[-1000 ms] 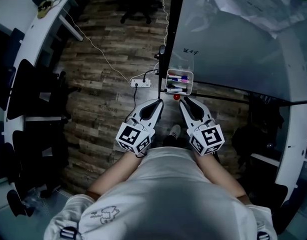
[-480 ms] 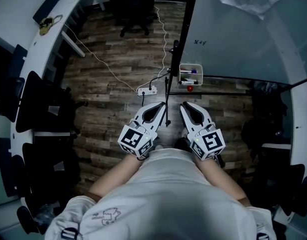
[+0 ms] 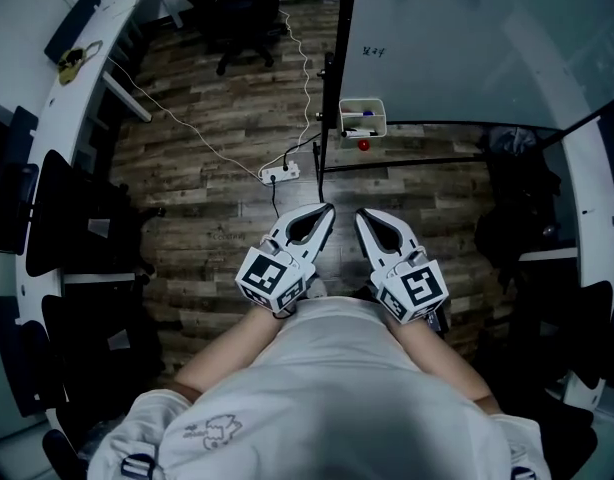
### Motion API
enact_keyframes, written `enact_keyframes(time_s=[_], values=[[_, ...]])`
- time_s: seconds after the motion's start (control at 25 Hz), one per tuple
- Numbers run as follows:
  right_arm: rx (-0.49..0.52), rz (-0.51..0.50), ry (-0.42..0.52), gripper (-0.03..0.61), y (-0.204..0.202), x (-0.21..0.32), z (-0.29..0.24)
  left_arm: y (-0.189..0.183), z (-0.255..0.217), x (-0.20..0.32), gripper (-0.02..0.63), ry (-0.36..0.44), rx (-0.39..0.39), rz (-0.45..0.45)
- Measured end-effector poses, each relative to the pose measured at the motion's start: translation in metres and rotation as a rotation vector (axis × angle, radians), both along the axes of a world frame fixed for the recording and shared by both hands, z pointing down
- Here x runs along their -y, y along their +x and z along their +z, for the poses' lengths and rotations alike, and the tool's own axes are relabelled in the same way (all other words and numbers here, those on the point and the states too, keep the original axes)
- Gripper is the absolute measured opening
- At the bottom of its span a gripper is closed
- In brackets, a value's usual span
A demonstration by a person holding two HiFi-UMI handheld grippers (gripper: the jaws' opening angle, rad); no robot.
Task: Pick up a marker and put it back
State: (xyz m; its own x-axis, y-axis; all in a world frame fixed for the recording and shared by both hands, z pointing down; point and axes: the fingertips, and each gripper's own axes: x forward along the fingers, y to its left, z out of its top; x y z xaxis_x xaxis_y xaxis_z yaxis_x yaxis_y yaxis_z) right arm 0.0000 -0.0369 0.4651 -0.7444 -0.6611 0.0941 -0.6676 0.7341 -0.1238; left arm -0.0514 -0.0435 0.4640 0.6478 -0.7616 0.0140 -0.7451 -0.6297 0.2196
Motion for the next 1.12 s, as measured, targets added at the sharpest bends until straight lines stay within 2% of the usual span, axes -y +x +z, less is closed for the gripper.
enact_keyframes(time_s=[0.2,0.32,0.64,1.12], values=[[0.009,0.017,0.033,0.012,0.033,-0.028,-0.007,0.032,-0.008,-0.022,0.005,0.020,0.007,0.027],[0.011,0.012,0.037,0.011,0.059,-0.051,-0.011,0.063,-0.014,-0.044,0.005,0.036,0.015,0.042],[-0.021,0.014,0.055,0.011,0.131,-0.123,-0.014,0.145,0.001,-0.120,0.005,0.017,0.021,0.069],[-0.009,-0.013,0.037,0.011,0.170,-0.179,-0.012,0.186,-0.002,-0.172,0.005,0.022,0.020,0.045]])
